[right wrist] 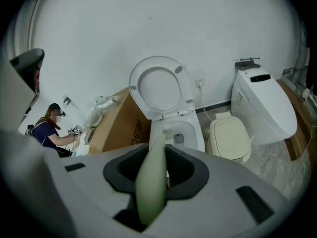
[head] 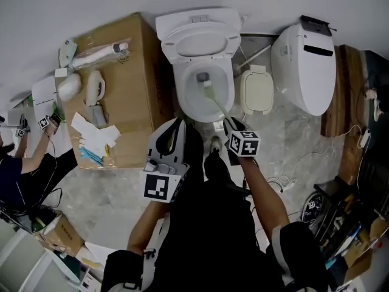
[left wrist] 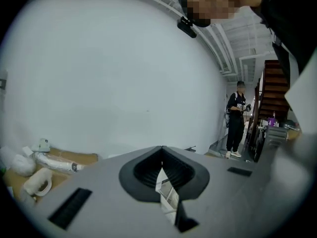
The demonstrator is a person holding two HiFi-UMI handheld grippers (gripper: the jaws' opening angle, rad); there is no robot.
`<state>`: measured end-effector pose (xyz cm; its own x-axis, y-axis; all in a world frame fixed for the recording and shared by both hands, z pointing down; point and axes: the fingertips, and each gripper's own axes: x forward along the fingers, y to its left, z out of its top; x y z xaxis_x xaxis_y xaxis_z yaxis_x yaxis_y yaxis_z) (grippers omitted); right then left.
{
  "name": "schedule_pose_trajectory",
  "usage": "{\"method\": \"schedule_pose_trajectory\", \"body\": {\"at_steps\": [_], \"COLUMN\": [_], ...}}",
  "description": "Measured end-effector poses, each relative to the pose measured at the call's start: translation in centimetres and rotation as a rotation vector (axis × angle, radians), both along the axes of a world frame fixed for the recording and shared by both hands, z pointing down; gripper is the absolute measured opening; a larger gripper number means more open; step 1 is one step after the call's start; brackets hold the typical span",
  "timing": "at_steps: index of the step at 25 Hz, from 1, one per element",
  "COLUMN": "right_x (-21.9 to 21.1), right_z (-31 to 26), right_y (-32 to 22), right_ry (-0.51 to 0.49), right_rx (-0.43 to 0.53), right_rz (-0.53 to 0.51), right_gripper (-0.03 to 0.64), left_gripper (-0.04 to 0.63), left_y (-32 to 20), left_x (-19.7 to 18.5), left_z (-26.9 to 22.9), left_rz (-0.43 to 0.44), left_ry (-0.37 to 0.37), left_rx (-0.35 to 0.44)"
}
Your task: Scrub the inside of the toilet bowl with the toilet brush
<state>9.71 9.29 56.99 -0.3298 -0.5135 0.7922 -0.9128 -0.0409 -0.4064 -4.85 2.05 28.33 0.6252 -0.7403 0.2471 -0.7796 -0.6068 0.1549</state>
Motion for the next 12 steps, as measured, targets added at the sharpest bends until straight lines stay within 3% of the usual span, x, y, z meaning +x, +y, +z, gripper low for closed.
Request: {"method": "schedule_pose_trajectory", "body": {"at_steps": [6, 12], "right_x": [-1.5, -3.0], "right_z": [8.7, 14.5], "right_y": [-1.0, -1.0], "right_ry": [-0.044, -0.017], "right_rx": [-0.17, -0.231], "right_rz": [0.049, -0.034], "right_gripper": [0.114, 0.114], "left_gripper": [0.008, 0.008], "left_y": [-3.3, -4.7], "left_x": [0.1, 0.0], "left_z": [3.3, 6.1], "left_rz": [0.013, 0.024], "left_ry": [-0.01, -0.015], "left_rx": [-0.048, -0.085]}}
